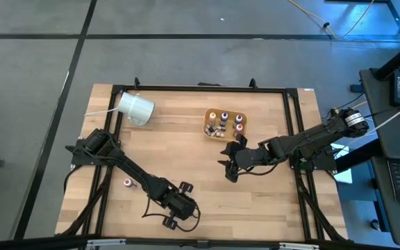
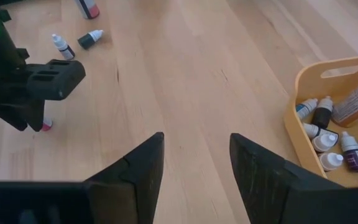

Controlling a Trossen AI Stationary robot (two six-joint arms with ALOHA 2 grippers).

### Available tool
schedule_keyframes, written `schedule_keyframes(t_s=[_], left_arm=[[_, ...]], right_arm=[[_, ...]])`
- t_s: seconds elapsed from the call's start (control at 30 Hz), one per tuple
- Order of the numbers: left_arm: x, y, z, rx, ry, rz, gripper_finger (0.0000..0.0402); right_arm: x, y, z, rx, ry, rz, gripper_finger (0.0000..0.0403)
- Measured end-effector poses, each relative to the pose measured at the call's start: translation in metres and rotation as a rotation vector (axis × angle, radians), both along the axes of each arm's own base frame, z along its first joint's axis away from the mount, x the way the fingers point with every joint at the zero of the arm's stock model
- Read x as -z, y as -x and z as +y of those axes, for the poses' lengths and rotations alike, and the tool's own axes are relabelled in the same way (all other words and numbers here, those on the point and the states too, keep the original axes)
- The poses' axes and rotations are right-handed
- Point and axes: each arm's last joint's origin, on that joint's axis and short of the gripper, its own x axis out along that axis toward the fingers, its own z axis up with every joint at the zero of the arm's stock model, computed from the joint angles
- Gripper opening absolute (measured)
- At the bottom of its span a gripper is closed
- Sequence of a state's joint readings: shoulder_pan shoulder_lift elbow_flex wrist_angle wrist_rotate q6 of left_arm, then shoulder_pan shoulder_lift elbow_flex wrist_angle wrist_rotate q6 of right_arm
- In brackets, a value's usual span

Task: Pick & Place food coloring
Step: Put the small pink food coloring bottle into the yellow bin

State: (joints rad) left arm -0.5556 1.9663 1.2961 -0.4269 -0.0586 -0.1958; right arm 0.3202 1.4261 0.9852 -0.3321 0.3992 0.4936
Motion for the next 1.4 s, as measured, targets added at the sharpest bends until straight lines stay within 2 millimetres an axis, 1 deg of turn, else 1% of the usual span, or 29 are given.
schedule_keyframes(t_s=[0.1, 0.23, 0.47, 0.9, 0.97, 1.03, 1.13, 1.23, 1.33, 1.4], left_arm=[[0.000, 0.000, 0.000, 0.000, -0.001, 0.000, 0.0106], [0.000, 0.000, 0.000, 0.000, -0.001, 0.001, 0.0108], [0.002, 0.004, 0.001, 0.007, -0.010, 0.045, 0.0099], [0.002, 0.004, 0.001, 0.009, -0.003, 0.049, 0.0073], [0.001, 0.004, 0.001, -0.011, 0.007, 0.053, 0.0073], [-0.001, 0.002, 0.003, -0.068, 0.024, 0.068, 0.0073], [-0.013, -0.007, 0.011, -0.159, 0.063, 0.058, 0.0074], [-0.023, -0.019, 0.023, -0.209, 0.074, 0.041, 0.0073], [-0.034, -0.035, 0.039, -0.265, 0.090, -0.007, 0.0073], [-0.041, -0.044, 0.053, -0.297, 0.081, -0.032, 0.0074]], right_arm=[[0.000, 0.000, 0.000, 0.000, 0.000, 0.001, 0.0184], [0.000, 0.000, 0.000, 0.000, 0.000, 0.001, 0.0184], [0.000, 0.000, 0.000, 0.001, -0.001, 0.001, 0.0184], [0.000, 0.000, 0.000, 0.000, 0.000, 0.001, 0.0184], [0.000, 0.000, 0.000, 0.000, 0.000, 0.002, 0.0184], [-0.001, 0.001, 0.000, 0.000, 0.000, 0.001, 0.0184], [-0.008, 0.005, -0.002, 0.000, -0.007, -0.020, 0.0184], [-0.019, 0.016, -0.005, 0.000, -0.008, -0.024, 0.0184], [-0.029, 0.031, -0.008, 0.004, 0.002, -0.020, 0.0184], [-0.035, 0.042, -0.008, 0.034, 0.029, -0.019, 0.0184]])
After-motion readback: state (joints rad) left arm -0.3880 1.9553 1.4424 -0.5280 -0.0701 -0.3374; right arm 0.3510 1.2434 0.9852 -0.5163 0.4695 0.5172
